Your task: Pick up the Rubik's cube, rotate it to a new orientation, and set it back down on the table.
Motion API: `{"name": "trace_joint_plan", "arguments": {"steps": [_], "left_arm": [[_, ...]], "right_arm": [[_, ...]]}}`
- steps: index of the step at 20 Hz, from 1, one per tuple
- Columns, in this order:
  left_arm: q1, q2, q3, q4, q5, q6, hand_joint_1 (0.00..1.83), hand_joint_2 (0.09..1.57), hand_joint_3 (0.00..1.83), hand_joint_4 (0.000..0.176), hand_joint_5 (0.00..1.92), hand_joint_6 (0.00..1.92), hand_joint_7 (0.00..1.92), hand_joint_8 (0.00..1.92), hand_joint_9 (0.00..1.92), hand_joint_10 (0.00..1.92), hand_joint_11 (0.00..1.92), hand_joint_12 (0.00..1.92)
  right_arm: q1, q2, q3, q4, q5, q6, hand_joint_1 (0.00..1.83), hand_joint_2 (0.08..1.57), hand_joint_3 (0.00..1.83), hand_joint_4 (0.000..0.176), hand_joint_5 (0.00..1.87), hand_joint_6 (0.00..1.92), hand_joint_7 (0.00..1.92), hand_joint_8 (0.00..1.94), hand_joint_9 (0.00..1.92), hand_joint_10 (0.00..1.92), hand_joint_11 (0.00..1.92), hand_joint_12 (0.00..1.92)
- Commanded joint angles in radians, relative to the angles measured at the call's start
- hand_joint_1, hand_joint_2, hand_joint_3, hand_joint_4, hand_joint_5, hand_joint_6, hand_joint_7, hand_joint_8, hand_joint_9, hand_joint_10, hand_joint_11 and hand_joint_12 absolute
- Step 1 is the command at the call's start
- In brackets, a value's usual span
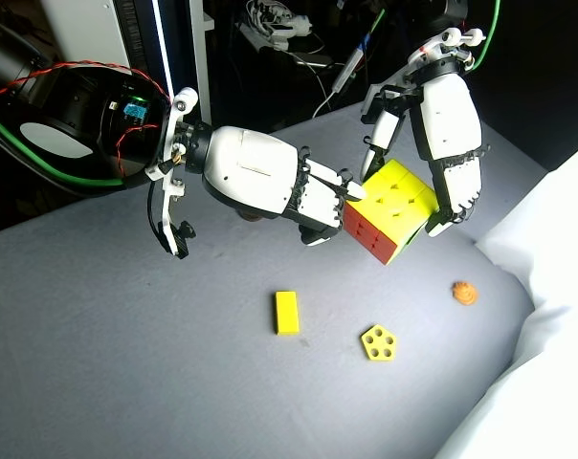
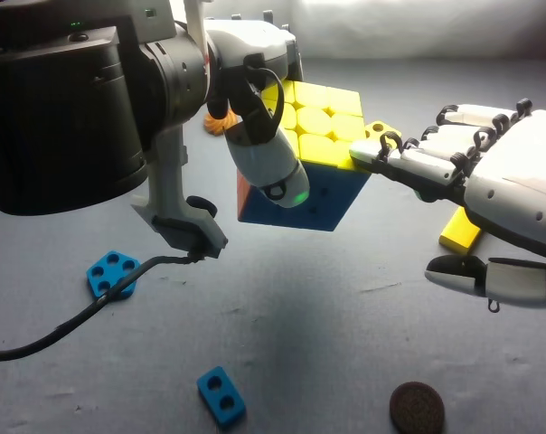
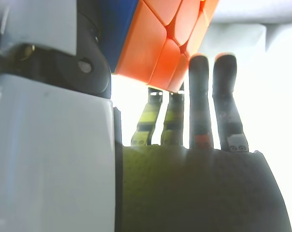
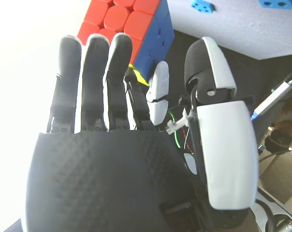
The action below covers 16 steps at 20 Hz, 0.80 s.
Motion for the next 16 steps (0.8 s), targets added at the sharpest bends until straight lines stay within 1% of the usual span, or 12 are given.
{"name": "trace_joint_plan", "arguments": {"steps": [1,2,3,4,5,6,8,13,14,16], "left_arm": [[-0.02,0.004,-0.002,0.069,0.028,-0.009,1.22,1.11,0.0,0.003,0.06,1.76,0.0,1.77,0.05,1.81,0.11,1.81],[-0.02,0.004,-0.002,0.069,0.028,-0.009,1.2,1.11,0.0,0.005,0.06,1.77,0.0,1.77,0.06,1.81,0.11,1.81],[-0.02,0.004,-0.002,0.07,0.028,-0.009,1.21,1.09,0.0,0.001,0.08,1.74,0.0,1.79,0.07,1.84,0.13,1.83],[-0.02,0.004,-0.001,0.07,0.028,-0.009,1.2,1.09,0.0,0.003,0.08,1.71,0.0,1.78,0.07,1.83,0.14,1.83],[-0.021,0.004,-0.001,0.072,0.028,-0.009,1.22,1.09,0.0,0.0,0.09,1.69,0.0,1.77,0.07,1.82,0.13,1.84],[-0.021,0.004,0.0,0.073,0.028,-0.009,1.23,1.08,0.0,0.0,0.08,1.7,0.0,1.77,0.07,1.82,0.13,1.86],[-0.021,0.004,0.0,0.073,0.028,-0.009,1.25,1.1,0.0,0.0,0.09,1.69,0.0,1.74,0.07,1.79,0.15,1.81],[-0.021,0.004,0.0,0.073,0.028,-0.01,1.23,1.11,0.0,0.0,0.09,1.7,0.0,1.79,0.08,1.83,0.1,1.89],[-0.021,0.004,0.0,0.073,0.028,-0.01,1.23,1.1,0.0,0.0,0.1,1.7,0.0,1.79,0.08,1.83,0.14,1.86],[-0.022,0.004,0.001,0.074,0.028,-0.01,1.23,1.1,0.0,0.0,0.09,1.71,0.0,1.79,0.07,1.84,0.14,1.85]], "right_arm": [[0.011,0.001,0.001,-0.016,0.096,-0.001,0.73,1.21,0.0,0.0,0.06,0.01,0.26,1.48,0.27,1.86,0.16,1.92],[0.011,-0.001,0.001,-0.016,0.09,-0.001,0.74,1.21,0.0,0.0,0.05,0.0,0.26,1.49,0.28,1.87,0.18,1.92],[0.011,-0.005,0.001,-0.016,0.082,-0.001,0.76,1.2,0.0,0.0,0.04,0.0,0.26,1.51,0.28,1.88,0.18,1.92],[0.01,-0.01,0.001,-0.016,0.075,-0.001,0.75,1.2,0.0,0.0,0.05,0.0,0.27,1.49,0.28,1.87,0.17,1.92],[0.01,-0.014,0.001,-0.016,0.071,-0.001,0.74,1.2,0.0,0.0,0.05,0.0,0.28,1.48,0.3,1.85,0.18,1.92],[0.01,-0.018,0.001,-0.016,0.069,-0.002,0.74,1.2,0.0,0.0,0.04,0.0,0.28,1.47,0.3,1.84,0.18,1.92],[0.01,-0.025,0.001,-0.016,0.067,-0.003,0.71,1.21,0.0,0.0,0.03,0.0,0.27,1.47,0.29,1.85,0.18,1.92],[0.007,-0.04,0.0,-0.016,0.044,-0.006,0.75,1.2,0.0,0.0,0.05,0.01,0.29,1.48,0.3,1.85,0.15,1.92],[0.003,-0.04,-0.001,-0.016,0.042,-0.007,0.75,1.2,0.0,0.0,0.05,0.01,0.29,1.48,0.3,1.85,0.16,1.92],[-0.006,-0.043,-0.002,-0.016,0.038,-0.01,0.75,1.2,0.0,0.0,0.05,0.01,0.27,1.49,0.28,1.87,0.15,1.92]]}}
